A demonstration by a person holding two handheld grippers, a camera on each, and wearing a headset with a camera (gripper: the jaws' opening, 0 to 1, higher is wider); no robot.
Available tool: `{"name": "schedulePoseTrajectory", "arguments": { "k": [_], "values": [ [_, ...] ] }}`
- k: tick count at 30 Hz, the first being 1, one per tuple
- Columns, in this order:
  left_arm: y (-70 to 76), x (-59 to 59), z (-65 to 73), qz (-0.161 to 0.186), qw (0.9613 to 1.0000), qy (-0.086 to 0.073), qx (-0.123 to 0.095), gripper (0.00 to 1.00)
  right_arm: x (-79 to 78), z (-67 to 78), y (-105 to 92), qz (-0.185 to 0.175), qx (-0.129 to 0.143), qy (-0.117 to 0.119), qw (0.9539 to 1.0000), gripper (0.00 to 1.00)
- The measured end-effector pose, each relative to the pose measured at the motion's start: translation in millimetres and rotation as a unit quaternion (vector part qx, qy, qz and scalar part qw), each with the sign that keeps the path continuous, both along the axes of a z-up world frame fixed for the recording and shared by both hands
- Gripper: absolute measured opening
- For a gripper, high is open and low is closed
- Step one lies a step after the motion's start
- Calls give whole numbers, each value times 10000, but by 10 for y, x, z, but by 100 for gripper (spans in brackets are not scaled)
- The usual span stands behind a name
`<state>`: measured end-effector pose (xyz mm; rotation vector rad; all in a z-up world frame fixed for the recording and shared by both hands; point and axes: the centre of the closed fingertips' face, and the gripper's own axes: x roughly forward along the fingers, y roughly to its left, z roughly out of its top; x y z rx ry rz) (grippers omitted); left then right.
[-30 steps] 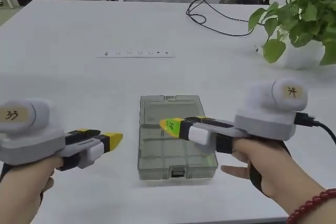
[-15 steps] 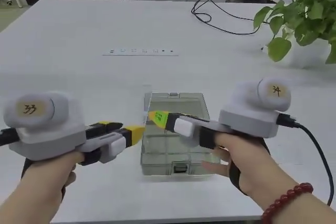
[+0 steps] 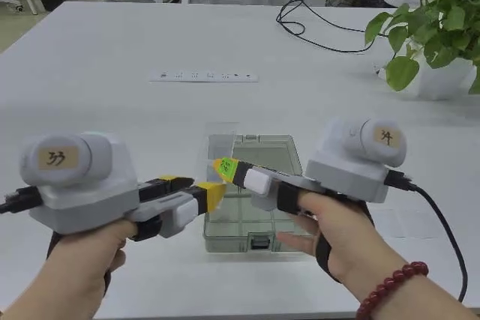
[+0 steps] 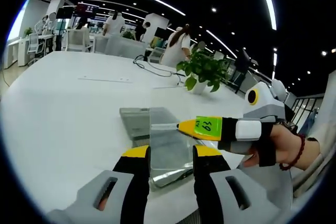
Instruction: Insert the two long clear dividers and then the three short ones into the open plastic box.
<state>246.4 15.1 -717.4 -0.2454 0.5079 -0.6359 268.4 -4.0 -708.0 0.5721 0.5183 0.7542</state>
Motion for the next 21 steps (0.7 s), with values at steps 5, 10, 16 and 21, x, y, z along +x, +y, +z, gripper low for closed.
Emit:
{"name": "schedulePoseTrajectory", "arguments": {
  "k": [5,10,16,21],
  "values": [
    [-57,-21,-24,-78,10000,40,-19,30,16,-11,17,-41,49,35,10000,14],
    [-108,-17,-14,-118,9999,44,-71,30,23,-35,21,-71,25,83,9999,10],
    [-144,-6,-8,-149,9999,42,-46,30,49,-23,3,-190,127,98,9997,8],
    [-152,12,-13,-169,9998,48,5,30,62,-26,-7,-243,206,188,9993,7]
  ]
}}
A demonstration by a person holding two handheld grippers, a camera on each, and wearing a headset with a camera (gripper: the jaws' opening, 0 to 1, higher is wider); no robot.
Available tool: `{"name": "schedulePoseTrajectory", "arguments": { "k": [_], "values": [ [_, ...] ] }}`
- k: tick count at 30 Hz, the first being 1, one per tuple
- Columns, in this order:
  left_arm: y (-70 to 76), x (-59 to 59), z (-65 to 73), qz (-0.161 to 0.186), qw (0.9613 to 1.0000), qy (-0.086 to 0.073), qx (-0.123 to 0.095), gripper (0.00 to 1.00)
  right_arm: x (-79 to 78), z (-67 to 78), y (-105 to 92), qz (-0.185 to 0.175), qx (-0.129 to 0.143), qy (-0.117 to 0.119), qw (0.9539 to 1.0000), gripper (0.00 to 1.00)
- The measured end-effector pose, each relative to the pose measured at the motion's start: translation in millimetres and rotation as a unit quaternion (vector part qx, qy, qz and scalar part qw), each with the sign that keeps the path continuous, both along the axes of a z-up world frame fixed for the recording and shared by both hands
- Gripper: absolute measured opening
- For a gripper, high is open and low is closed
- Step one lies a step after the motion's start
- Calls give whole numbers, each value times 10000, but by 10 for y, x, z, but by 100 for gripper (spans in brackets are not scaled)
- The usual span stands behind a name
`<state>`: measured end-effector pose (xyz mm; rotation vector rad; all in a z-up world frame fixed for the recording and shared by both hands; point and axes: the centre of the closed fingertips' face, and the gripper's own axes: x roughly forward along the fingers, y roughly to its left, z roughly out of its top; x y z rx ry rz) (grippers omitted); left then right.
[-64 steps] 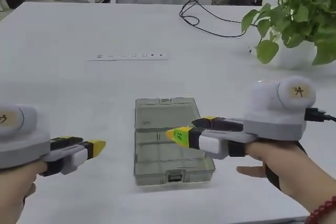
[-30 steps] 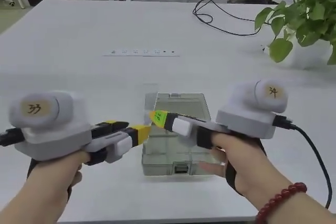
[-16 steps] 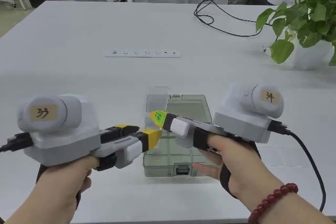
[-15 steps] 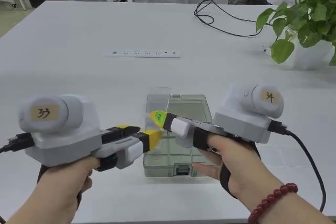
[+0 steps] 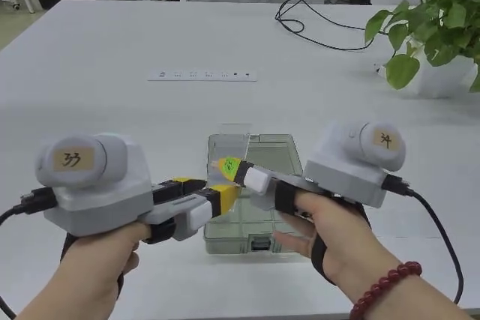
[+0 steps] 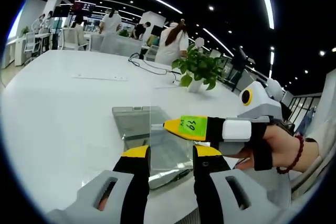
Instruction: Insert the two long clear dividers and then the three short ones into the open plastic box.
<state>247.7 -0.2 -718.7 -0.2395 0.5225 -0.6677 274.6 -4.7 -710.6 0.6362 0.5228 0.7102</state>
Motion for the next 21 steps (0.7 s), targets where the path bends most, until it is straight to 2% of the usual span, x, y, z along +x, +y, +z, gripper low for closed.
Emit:
{"name": "schedulePoseTrajectory", "arguments": {
  "k": [6,12,14,17,21],
  "values": [
    [-10,13,24,-24,10000,-38,59,30,4,33,-6,1,61,-27,10000,7],
    [-32,-1,56,-142,9998,-103,105,31,7,54,-38,-9,126,127,9998,6],
    [-53,-23,56,-242,9994,-155,202,31,7,48,-54,-15,118,247,9996,6],
    [-68,-49,46,-400,9977,-317,452,33,14,43,-88,-51,66,330,9994,6],
    [-84,-103,33,-535,9958,-430,614,43,16,-6,-182,-105,-97,547,9984,6]
  ]
}}
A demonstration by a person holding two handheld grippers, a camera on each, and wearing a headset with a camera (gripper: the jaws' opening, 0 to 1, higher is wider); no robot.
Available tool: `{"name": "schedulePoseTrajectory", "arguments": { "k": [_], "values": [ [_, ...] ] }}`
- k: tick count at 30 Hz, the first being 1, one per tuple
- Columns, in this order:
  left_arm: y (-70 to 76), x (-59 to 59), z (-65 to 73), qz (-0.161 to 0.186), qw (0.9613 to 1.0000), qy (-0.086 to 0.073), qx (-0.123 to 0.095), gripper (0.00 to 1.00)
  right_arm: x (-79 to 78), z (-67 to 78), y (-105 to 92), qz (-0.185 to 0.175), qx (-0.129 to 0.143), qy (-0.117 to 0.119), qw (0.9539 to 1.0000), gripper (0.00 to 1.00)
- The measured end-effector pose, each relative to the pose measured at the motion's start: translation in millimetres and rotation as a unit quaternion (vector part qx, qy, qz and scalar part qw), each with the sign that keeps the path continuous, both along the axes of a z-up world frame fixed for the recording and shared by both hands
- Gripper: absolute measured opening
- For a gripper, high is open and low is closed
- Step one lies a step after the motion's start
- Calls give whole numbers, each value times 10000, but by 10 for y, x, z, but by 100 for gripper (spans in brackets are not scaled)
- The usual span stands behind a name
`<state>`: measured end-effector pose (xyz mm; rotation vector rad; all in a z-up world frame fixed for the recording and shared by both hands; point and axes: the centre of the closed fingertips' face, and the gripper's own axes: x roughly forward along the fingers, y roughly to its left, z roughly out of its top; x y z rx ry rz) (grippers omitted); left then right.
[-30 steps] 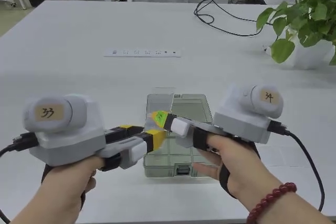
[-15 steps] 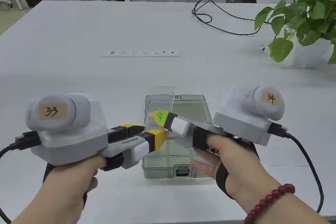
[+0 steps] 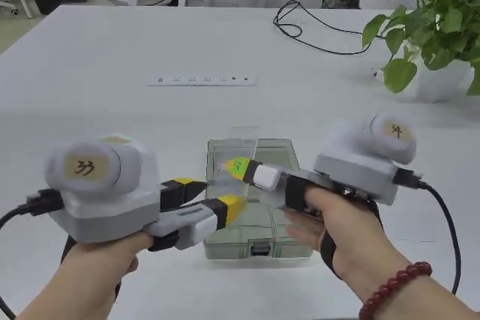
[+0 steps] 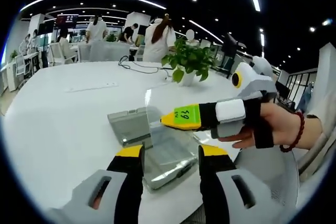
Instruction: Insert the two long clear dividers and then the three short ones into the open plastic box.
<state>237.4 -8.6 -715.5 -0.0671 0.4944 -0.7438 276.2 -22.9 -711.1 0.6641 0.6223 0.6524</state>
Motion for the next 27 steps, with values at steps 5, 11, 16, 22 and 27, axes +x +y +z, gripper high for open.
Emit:
{"name": "schedulePoseTrajectory", "arguments": {
  "k": [5,11,16,22,27],
  "values": [
    [25,-26,-31,-124,9995,-176,214,54,-19,-71,-124,19,-225,344,9992,6],
    [21,-51,-41,-250,9984,-369,349,67,-31,-198,-325,-20,-838,743,9937,6],
    [5,-65,-64,-340,9980,-388,367,78,-46,-262,-431,-25,-1232,978,9875,6],
    [-16,-94,-115,-469,9968,-418,496,85,-115,-349,-495,-5,-1625,1348,9774,6],
    [-27,-118,-170,-557,9953,-448,647,90,-109,-413,-540,45,-1807,1695,9688,6]
  ]
}}
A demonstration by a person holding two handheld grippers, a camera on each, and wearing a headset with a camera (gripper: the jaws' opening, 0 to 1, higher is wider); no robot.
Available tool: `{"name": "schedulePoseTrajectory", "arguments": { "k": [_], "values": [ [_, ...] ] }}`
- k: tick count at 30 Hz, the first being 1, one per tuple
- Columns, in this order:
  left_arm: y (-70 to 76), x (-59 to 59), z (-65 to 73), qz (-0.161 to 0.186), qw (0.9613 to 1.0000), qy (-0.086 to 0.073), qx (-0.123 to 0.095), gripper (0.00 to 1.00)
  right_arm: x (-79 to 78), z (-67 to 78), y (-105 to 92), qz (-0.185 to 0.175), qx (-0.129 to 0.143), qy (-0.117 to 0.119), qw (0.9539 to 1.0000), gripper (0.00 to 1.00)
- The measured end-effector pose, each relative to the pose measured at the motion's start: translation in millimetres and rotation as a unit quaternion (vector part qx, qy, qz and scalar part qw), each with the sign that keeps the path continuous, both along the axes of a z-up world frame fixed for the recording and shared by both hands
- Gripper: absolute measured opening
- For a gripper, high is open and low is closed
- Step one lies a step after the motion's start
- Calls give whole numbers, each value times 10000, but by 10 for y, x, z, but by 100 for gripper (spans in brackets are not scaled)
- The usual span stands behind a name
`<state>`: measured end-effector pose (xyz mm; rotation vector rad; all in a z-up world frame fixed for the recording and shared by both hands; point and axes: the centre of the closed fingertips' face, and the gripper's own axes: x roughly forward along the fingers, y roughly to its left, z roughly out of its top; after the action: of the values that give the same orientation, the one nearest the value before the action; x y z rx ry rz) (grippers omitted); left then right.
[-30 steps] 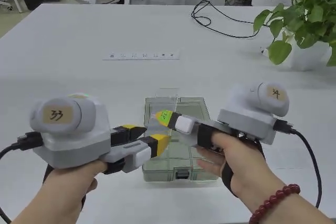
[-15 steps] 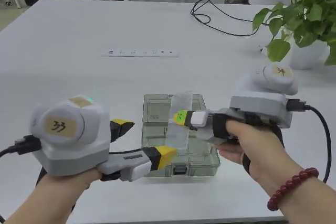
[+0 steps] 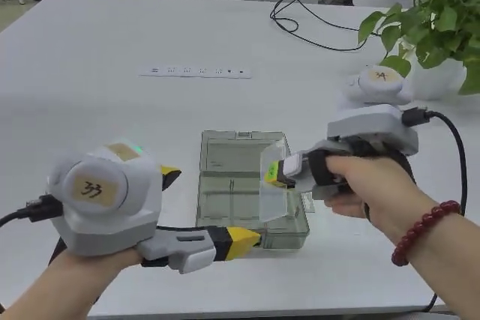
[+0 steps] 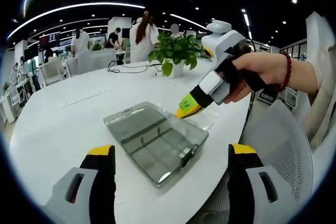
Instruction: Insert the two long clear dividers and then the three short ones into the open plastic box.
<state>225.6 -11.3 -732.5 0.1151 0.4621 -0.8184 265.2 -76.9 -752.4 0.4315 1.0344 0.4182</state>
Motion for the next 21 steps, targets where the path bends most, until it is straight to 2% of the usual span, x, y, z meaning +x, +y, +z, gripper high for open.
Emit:
{"name": "schedulePoseTrajectory", "arguments": {
  "k": [2,7,8,13,21],
  "values": [
    [-4,-5,-10,-30,10000,-22,25,92,3,-34,-25,-4,-71,177,9998,6],
    [-16,-11,-19,-98,9999,-93,91,95,3,-111,-67,29,-271,440,9987,6],
    [-19,-14,-25,-122,9998,-100,115,96,52,-147,-97,18,-314,498,9983,6],
    [-39,-14,-12,-173,9996,-166,127,99,89,-297,-146,134,-536,732,9958,6],
    [-68,-23,-36,-249,9992,-220,226,99,138,-402,-188,144,-565,966,9936,6]
  ]
}}
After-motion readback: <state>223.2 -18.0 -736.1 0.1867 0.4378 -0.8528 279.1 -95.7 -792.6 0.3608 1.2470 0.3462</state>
